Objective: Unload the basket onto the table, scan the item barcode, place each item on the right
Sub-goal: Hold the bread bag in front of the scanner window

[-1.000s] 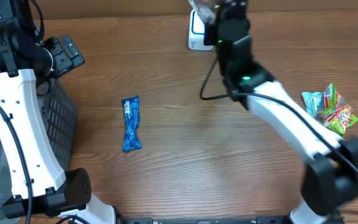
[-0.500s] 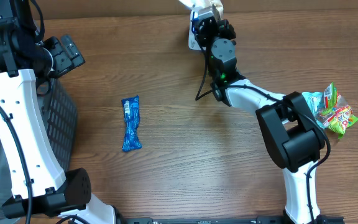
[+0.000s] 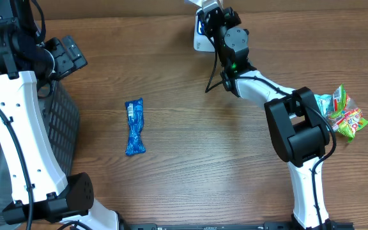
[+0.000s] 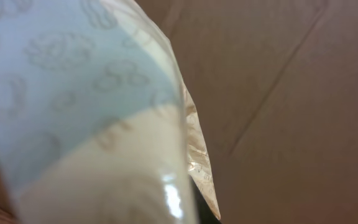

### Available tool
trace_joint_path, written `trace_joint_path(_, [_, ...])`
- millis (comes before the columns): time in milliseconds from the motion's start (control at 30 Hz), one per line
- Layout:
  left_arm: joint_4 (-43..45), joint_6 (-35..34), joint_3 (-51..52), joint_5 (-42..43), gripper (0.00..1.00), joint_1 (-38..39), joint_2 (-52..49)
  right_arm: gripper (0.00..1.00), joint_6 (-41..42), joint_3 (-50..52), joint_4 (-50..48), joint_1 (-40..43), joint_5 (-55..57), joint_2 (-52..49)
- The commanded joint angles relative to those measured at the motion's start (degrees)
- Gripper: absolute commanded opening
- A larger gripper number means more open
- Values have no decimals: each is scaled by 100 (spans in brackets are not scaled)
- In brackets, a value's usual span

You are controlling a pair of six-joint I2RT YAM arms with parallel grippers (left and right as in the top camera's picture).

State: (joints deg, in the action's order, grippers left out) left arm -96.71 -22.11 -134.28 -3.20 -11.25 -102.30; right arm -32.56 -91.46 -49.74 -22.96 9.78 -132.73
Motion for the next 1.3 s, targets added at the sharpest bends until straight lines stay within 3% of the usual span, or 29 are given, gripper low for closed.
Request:
trace_joint_path(0, [-9,24,13,4,100,2,-46,4,109,-256,-24,-2,-343,-28])
trace_joint_path(1100, [-9,26,13,4,100,2,-46,4,127,-649,55,72,-542,-321])
trace_joint_path(1167, [-9,24,13,4,100,2,-46,4,225,-649,625,-103,-496,-72])
trace_joint_path(1267, [-9,26,13,4,100,2,-46,4,1032,-649,1497,-225,-501,363])
